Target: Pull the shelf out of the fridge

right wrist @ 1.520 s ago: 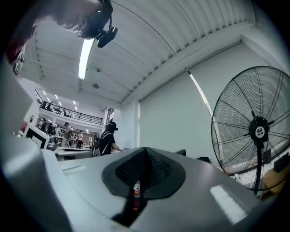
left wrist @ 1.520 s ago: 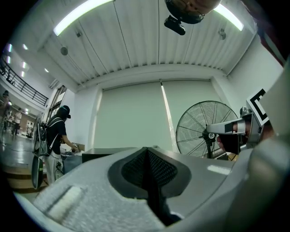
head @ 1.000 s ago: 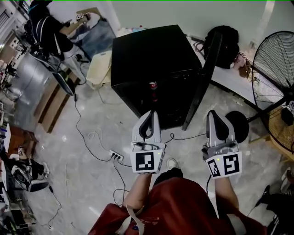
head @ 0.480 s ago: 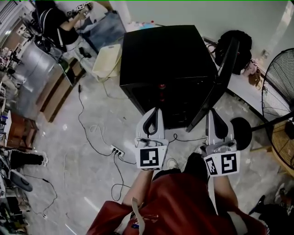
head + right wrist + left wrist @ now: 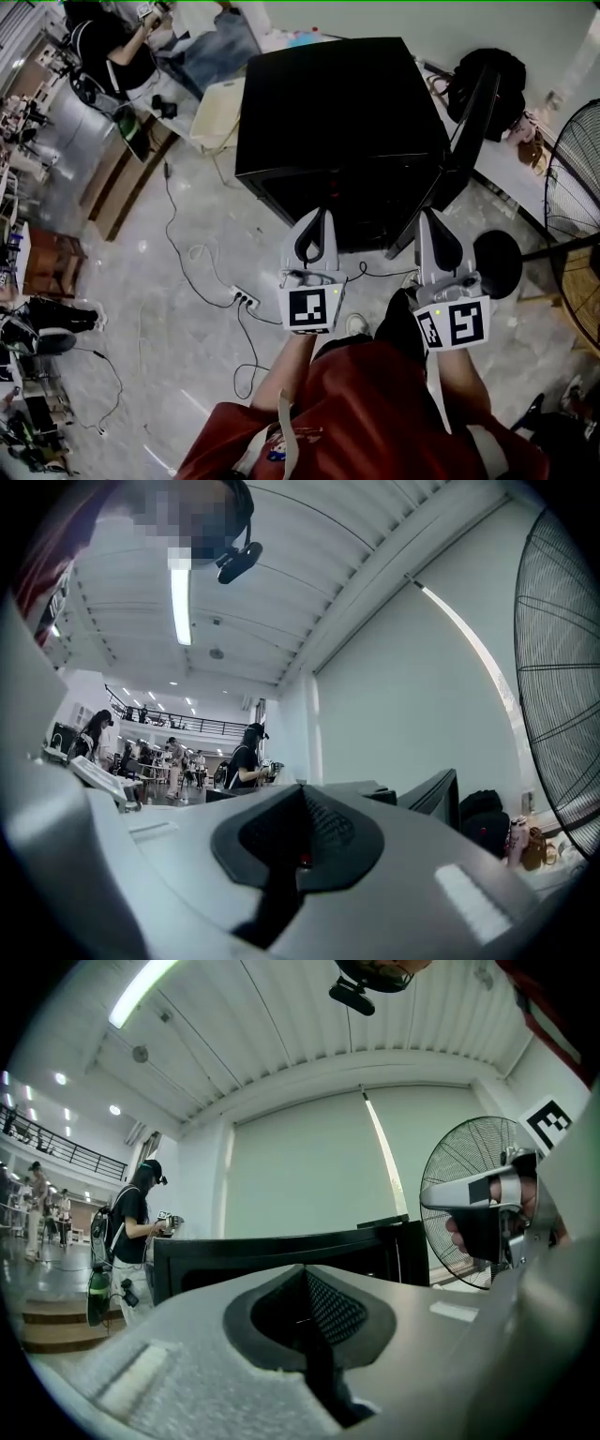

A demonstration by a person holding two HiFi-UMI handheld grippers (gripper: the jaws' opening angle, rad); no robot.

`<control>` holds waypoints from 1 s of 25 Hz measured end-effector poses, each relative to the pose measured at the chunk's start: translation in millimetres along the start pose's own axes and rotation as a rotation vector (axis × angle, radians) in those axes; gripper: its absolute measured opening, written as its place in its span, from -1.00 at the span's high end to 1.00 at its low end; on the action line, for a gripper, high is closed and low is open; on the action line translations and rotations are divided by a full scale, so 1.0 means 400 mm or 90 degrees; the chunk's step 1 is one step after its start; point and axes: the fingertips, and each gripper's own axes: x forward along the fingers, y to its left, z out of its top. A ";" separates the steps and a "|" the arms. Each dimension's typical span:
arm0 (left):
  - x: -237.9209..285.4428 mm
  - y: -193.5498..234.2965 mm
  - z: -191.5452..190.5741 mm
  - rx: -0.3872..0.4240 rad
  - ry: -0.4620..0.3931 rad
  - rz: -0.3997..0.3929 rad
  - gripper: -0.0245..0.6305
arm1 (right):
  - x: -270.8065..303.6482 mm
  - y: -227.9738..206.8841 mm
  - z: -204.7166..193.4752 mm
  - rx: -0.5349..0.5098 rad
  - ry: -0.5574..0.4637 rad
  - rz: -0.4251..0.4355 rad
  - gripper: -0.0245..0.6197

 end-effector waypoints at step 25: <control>0.270 0.000 -0.358 -0.692 -0.027 0.066 0.45 | -0.015 -0.064 -0.024 -0.023 0.044 0.028 0.93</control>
